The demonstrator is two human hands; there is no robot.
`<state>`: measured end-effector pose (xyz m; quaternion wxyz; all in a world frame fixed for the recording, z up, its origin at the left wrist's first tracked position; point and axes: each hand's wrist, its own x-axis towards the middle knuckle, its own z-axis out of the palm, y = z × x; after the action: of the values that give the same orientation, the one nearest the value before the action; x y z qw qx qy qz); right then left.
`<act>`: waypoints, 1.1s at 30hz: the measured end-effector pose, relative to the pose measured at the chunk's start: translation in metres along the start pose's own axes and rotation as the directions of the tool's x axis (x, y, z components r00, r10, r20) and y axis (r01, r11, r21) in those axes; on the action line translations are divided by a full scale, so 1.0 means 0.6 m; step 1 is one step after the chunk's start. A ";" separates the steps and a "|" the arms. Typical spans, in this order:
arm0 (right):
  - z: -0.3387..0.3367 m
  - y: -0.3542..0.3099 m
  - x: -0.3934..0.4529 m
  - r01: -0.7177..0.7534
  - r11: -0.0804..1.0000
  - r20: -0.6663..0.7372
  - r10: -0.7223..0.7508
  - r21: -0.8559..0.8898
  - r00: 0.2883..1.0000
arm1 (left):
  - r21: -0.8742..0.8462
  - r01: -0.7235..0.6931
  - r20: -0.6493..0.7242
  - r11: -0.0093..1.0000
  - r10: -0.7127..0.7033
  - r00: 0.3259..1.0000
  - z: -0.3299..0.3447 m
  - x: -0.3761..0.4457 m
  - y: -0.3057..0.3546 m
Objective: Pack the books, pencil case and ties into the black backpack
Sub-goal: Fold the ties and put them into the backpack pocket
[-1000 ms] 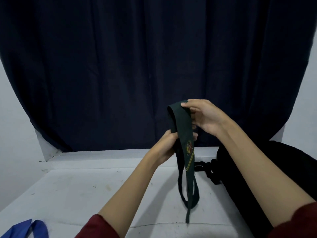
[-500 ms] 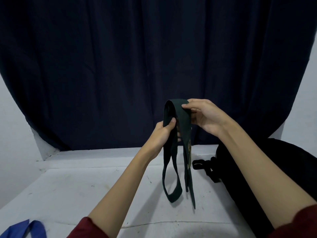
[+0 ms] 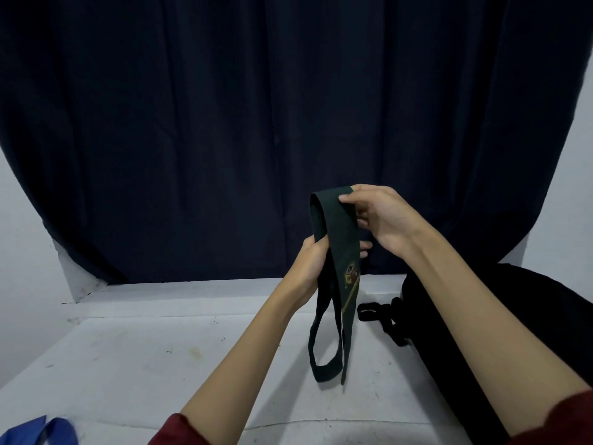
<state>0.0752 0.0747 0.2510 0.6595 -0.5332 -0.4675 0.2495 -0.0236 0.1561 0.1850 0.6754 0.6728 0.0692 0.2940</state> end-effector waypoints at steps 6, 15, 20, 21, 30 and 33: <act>0.007 -0.013 -0.002 0.009 0.992 -0.092 -0.021 -0.130 0.996 | -0.297 -0.022 0.095 0.955 0.053 0.994 0.017 0.000 0.003; 0.021 -0.020 -0.003 0.015 0.995 -0.125 -0.003 0.097 0.992 | -0.219 0.063 0.121 0.974 -0.037 0.992 0.008 -0.005 -0.011; 0.020 -0.029 0.003 0.084 0.969 -0.185 -0.040 0.233 0.982 | -0.141 0.231 0.234 0.963 -0.194 0.953 -0.011 -0.039 -0.040; 0.018 -0.032 0.004 0.090 0.967 -0.193 -0.043 0.239 0.980 | -0.133 0.269 0.241 0.954 -0.232 0.942 -0.016 -0.045 -0.047; 0.023 -0.043 0.015 0.122 0.921 -0.230 -0.037 0.371 0.973 | -0.135 0.512 0.126 0.849 -0.498 0.858 -0.044 -0.063 -0.095; 0.023 -0.045 0.015 0.124 0.913 -0.238 -0.030 0.389 0.971 | -0.167 0.542 0.109 0.823 -0.531 0.840 -0.048 -0.067 -0.108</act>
<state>0.0627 0.0804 0.2795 0.8131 -0.3925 -0.3488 0.2513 -0.0512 0.1664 0.1090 0.7937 0.5665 0.2076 0.0778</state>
